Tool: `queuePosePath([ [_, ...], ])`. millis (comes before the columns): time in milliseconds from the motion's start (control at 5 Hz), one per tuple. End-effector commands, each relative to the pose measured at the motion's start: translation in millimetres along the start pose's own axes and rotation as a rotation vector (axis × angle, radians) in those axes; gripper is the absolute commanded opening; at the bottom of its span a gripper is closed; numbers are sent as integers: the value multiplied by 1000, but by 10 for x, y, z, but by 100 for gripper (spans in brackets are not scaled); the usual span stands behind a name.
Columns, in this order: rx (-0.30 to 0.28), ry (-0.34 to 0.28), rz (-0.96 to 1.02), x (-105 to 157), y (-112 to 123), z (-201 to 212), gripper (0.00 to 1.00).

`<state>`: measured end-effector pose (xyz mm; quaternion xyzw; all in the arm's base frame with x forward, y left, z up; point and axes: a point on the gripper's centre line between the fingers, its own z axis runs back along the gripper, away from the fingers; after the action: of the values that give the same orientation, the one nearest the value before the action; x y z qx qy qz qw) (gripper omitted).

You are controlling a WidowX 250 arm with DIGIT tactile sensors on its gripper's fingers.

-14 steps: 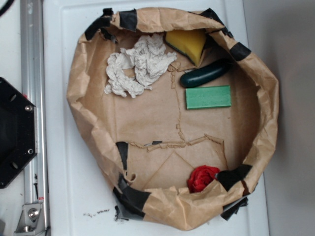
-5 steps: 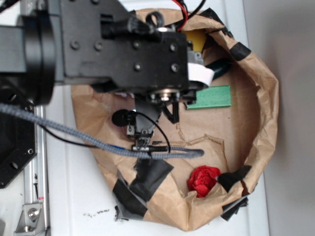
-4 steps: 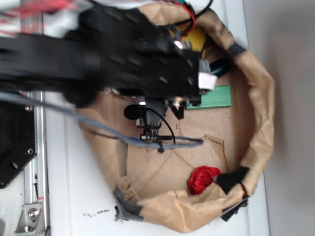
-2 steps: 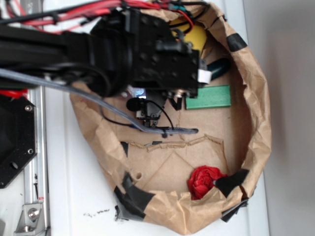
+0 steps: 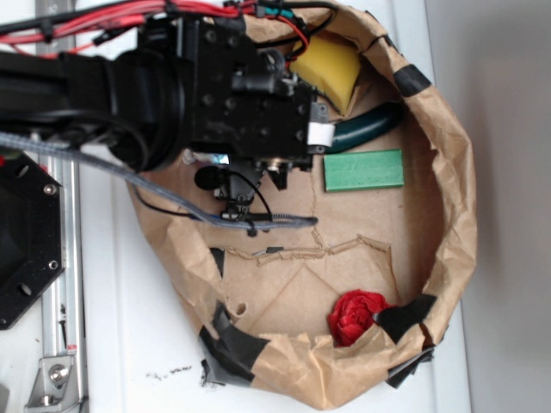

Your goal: Grab the white paper.

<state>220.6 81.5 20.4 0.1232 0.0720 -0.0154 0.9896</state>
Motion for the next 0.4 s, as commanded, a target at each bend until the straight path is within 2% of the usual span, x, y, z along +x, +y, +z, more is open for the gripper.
queuePosePath([
  [0,25,8,61,-64,75,-75,0],
  [200,27,8,60,-61,69,-94,0],
])
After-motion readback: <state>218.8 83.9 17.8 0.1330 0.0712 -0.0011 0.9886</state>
